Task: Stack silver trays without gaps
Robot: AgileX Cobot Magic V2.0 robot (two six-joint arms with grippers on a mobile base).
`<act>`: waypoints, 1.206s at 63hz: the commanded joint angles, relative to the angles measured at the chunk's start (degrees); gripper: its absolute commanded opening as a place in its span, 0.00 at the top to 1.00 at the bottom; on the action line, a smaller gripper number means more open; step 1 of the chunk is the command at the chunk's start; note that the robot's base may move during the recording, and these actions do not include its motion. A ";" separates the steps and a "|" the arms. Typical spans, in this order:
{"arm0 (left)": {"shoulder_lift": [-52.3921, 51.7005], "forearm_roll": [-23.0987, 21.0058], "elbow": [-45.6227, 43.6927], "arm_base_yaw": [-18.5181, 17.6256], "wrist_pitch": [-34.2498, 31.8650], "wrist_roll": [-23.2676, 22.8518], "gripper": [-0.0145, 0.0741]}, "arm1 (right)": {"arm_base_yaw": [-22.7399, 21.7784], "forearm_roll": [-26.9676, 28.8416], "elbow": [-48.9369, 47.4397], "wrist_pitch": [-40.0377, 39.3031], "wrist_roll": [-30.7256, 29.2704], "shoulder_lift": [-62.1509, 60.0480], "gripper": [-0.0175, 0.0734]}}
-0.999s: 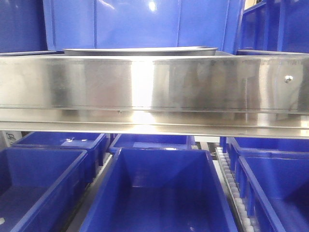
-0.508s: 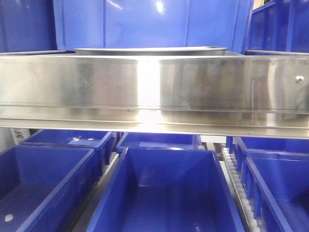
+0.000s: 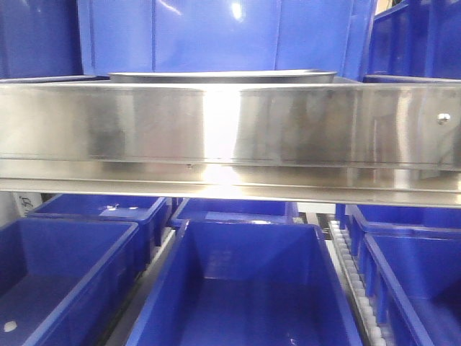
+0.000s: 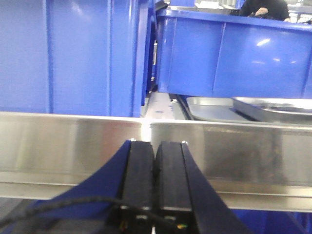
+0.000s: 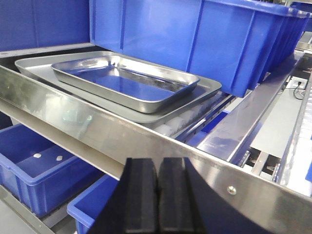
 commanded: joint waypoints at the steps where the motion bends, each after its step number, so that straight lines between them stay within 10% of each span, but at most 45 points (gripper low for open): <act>1: -0.76 -0.40 -0.17 0.05 -3.80 0.25 0.89 | -0.02 -0.78 -1.56 -4.79 -0.51 0.54 0.74; 60: -0.88 -0.40 -0.27 0.05 -1.33 0.25 0.89 | -0.40 -0.78 -1.56 -4.95 -0.51 0.54 0.74; 76: -0.88 -0.40 -0.27 0.05 -1.33 0.25 0.89 | -18.64 3.77 5.85 -10.80 -1.05 -1.51 0.74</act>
